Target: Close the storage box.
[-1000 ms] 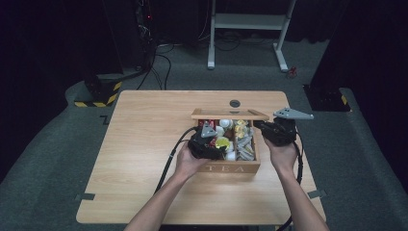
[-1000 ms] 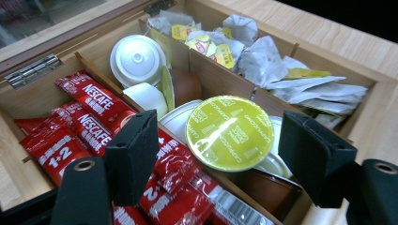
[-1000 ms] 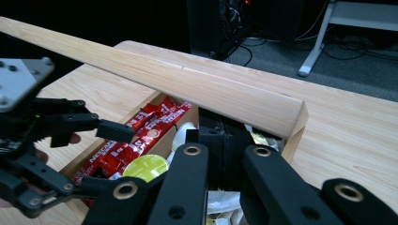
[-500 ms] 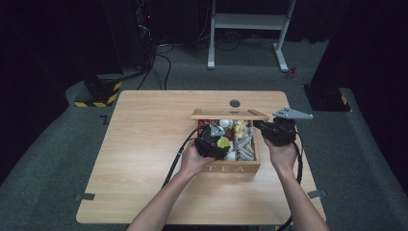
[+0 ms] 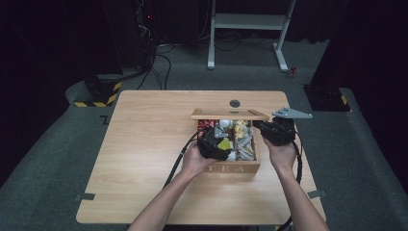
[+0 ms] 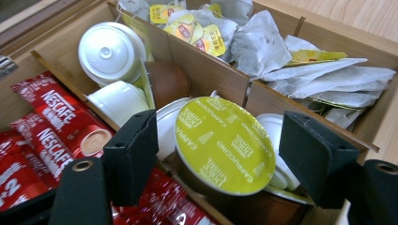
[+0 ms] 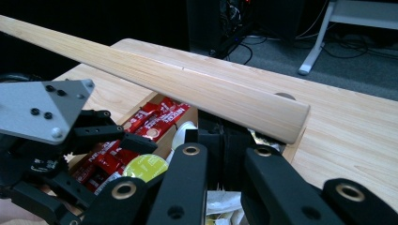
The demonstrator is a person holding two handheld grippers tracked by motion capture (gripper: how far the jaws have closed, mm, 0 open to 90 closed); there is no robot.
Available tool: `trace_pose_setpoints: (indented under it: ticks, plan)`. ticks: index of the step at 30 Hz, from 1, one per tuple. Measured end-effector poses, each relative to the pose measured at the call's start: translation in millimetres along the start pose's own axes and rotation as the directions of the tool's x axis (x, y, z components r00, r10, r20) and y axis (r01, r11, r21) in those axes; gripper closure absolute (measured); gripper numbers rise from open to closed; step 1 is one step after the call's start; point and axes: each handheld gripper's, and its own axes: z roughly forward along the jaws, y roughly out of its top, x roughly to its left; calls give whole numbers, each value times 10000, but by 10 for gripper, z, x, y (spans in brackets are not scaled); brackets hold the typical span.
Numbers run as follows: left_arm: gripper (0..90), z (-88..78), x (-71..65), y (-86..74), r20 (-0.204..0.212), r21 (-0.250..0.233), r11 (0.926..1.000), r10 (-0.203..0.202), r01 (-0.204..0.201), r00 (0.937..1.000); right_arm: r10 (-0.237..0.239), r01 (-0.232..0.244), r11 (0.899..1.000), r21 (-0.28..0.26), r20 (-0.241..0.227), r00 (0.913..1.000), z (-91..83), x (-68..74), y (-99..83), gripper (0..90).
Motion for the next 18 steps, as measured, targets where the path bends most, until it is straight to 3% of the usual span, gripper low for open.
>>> trace_pose_setpoints:
  ticks: [6,13,18]
  plan:
    - [380,63,-59,37,-248,516,9983,280,-267,9993,11,-11,10000,21,-10,10000,0,1,-2,893]
    - [404,60,-37,38,-128,485,9988,113,-107,9999,20,-20,10000,-13,-18,10000,7,-1,-1,893]
    - [406,14,-7,46,24,248,9994,-224,224,9997,11,-11,10000,16,-17,10000,7,-1,0,893]
